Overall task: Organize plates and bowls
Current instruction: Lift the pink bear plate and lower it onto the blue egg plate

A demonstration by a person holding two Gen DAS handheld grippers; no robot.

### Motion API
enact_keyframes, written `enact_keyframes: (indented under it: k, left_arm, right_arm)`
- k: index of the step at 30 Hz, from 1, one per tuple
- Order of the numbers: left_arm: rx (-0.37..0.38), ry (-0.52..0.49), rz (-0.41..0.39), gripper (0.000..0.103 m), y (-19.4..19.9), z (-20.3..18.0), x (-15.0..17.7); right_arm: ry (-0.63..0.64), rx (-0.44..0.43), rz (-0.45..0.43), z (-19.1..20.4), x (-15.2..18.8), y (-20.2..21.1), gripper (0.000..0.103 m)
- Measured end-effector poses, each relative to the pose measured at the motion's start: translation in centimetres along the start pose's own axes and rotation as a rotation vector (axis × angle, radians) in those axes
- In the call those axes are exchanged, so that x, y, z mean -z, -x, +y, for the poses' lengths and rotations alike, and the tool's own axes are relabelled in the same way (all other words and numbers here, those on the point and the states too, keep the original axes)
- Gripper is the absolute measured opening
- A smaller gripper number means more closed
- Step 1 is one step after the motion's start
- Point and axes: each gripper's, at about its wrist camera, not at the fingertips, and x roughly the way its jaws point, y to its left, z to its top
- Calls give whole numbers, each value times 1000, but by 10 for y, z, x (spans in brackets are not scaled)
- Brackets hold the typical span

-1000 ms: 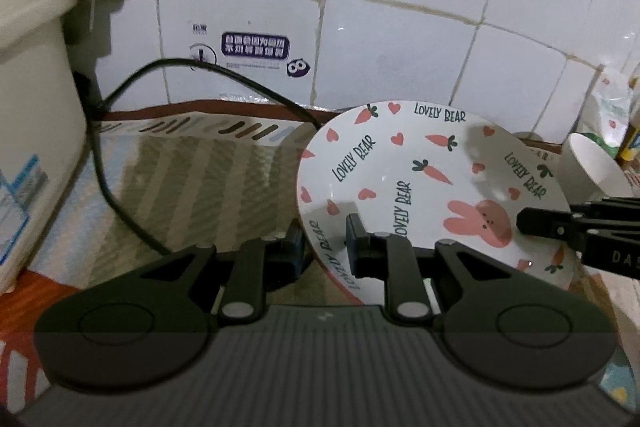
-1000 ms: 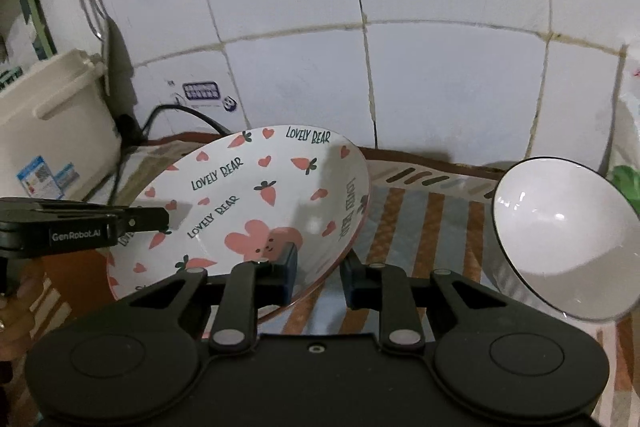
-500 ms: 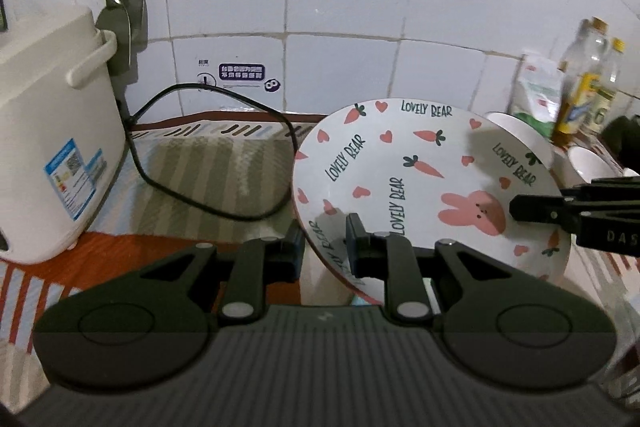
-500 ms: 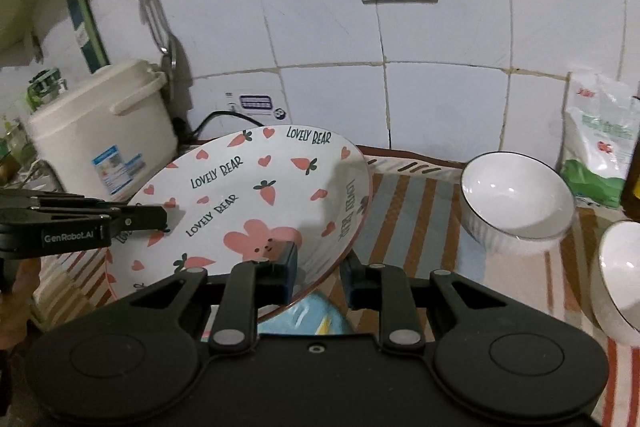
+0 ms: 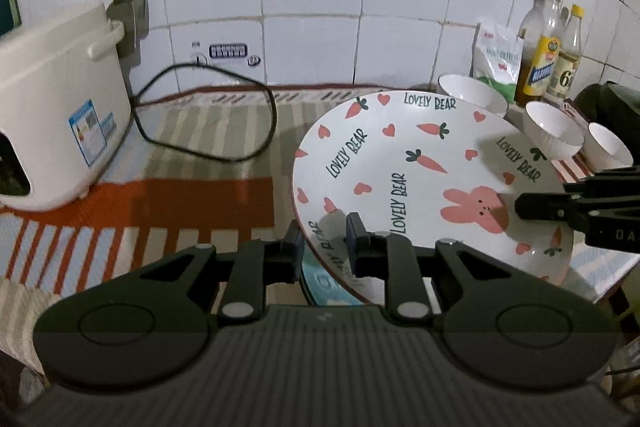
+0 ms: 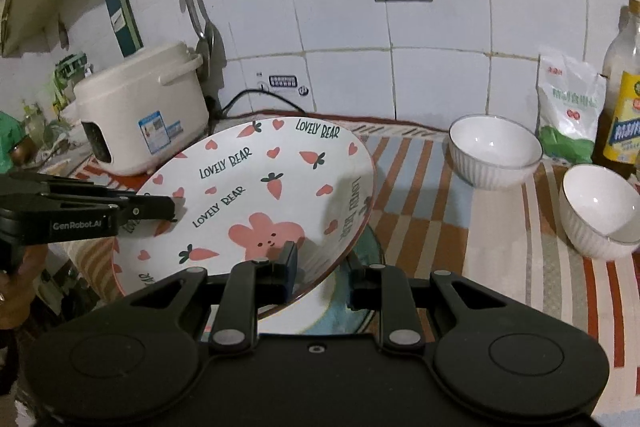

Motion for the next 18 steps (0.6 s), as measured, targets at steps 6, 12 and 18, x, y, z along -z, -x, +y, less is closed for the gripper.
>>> enact_keyframes:
  k: [6, 12, 18]
  left_arm:
    - [2, 2, 33, 20, -11, 0, 16]
    - [22, 21, 59, 20, -24, 2, 26]
    - [23, 8, 48, 20, -26, 0, 31]
  right_arm:
    - [-17, -1, 29, -3, 18, -9, 28]
    - [-4, 13, 61, -3, 24, -17, 28]
    - [22, 19, 76, -5, 25, -18, 28]
